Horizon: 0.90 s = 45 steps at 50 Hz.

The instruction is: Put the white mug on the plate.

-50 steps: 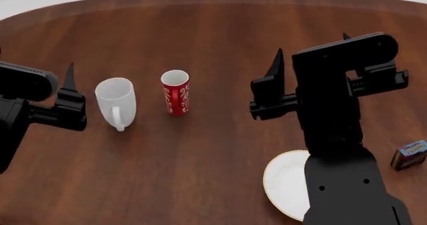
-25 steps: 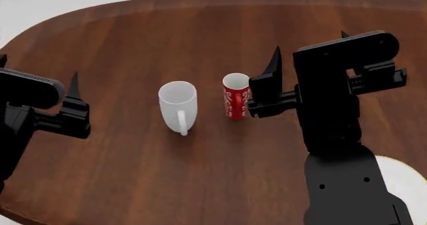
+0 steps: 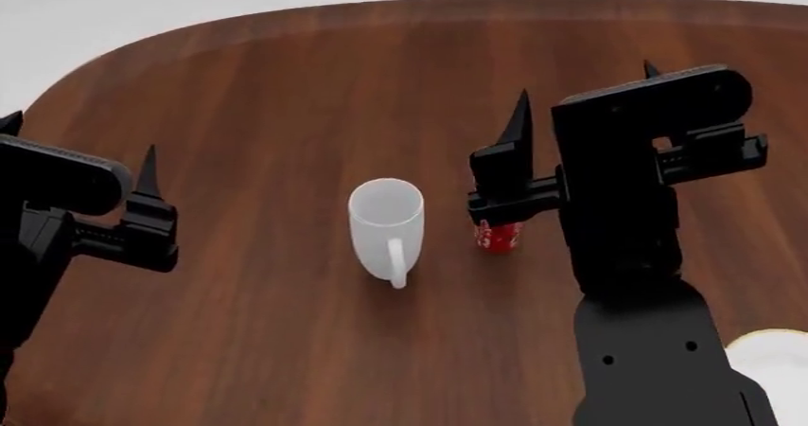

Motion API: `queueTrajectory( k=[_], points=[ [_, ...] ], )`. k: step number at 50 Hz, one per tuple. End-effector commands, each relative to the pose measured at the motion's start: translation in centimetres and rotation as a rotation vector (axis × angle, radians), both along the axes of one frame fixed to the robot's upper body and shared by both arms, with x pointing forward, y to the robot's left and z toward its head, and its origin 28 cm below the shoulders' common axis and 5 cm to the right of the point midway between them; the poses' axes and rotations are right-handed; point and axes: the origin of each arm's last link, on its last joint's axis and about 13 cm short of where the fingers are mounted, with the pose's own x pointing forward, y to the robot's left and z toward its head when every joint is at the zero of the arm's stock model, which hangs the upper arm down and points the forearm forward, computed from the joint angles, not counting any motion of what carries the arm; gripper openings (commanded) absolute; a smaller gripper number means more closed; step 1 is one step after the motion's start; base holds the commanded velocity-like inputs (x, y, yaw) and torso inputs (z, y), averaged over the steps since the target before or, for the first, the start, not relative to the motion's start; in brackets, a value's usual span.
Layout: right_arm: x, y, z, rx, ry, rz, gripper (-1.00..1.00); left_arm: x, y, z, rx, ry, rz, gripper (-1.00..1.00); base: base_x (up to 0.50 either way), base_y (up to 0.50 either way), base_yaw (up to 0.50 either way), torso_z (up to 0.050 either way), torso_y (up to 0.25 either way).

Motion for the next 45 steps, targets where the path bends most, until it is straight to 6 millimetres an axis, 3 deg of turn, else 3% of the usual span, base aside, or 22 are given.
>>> queueTrajectory(
  k=[1,45],
  points=[
    [-0.05,0.05,-0.08,-0.005,-0.006,0.000,1.00,-0.10,-0.10,-0.09,0.004,0.003,-0.006,1.00,0.48,0.00,0.00,0.000,0.000],
    [-0.61,0.10,-0.48,0.007,-0.002,-0.012,1.00,0.01,-0.36,0.37,0.002,-0.003,-0.011,1.00,0.47,0.00,0.00,0.000,0.001]
  ],
)
